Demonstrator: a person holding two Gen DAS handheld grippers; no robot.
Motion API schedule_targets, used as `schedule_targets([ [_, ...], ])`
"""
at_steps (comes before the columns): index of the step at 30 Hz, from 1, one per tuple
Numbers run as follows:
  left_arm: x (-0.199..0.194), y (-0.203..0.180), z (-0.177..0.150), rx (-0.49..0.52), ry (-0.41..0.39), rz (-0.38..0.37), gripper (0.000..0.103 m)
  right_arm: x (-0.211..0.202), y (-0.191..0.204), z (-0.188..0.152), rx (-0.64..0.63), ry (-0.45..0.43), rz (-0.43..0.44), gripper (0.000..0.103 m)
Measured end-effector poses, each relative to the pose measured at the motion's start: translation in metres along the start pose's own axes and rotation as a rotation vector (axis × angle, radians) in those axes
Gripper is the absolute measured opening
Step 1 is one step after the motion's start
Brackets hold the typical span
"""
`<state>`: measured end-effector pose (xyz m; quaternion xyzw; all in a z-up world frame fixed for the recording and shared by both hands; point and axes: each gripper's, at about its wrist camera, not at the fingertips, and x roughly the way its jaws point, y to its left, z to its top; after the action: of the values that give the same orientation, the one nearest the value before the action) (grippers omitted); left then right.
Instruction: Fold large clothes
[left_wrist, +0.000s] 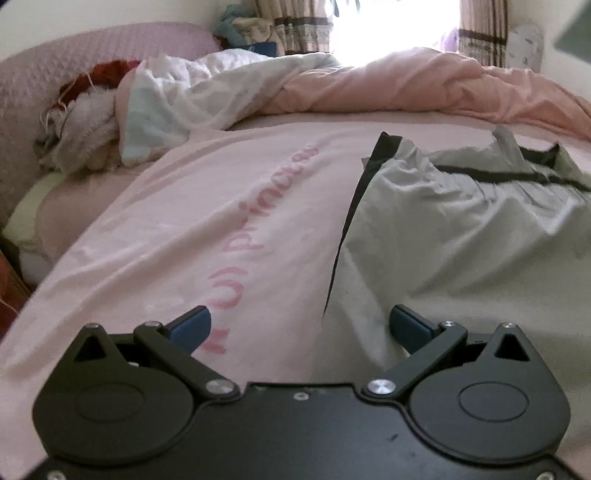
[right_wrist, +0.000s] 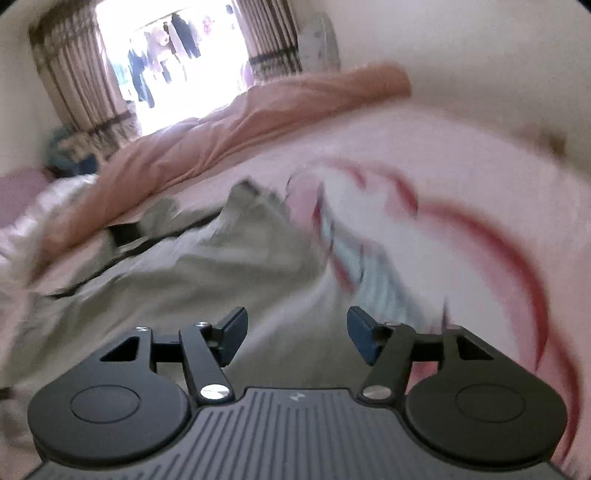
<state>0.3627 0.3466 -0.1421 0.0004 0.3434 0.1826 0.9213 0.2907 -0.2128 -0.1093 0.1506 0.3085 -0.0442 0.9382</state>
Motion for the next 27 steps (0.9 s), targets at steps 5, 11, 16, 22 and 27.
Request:
schedule_targets([
  [5, -0.021, 0.011, -0.021, 0.035, -0.028, -0.004, 0.103, 0.013, -0.028, -0.038, 0.249, 0.138, 0.183, 0.060],
  [11, -0.028, 0.017, -0.028, 0.028, -0.029, -0.015, 0.103, 0.034, -0.019, -0.017, 0.269, 0.089, 0.093, 0.063],
  [16, -0.030, 0.008, -0.027, 0.051, -0.031, -0.026, 0.103, 0.035, -0.032, 0.002, 0.282, 0.056, 0.137, 0.039],
  [22, -0.028, -0.009, -0.025, 0.110, -0.023, -0.031, 0.103, 0.071, -0.034, 0.026, 0.103, 0.207, 0.154, 0.048],
  [27, -0.033, -0.024, -0.027, 0.191, -0.051, -0.016, 0.103, 0.077, -0.060, 0.040, 0.128, 0.258, 0.227, 0.052],
])
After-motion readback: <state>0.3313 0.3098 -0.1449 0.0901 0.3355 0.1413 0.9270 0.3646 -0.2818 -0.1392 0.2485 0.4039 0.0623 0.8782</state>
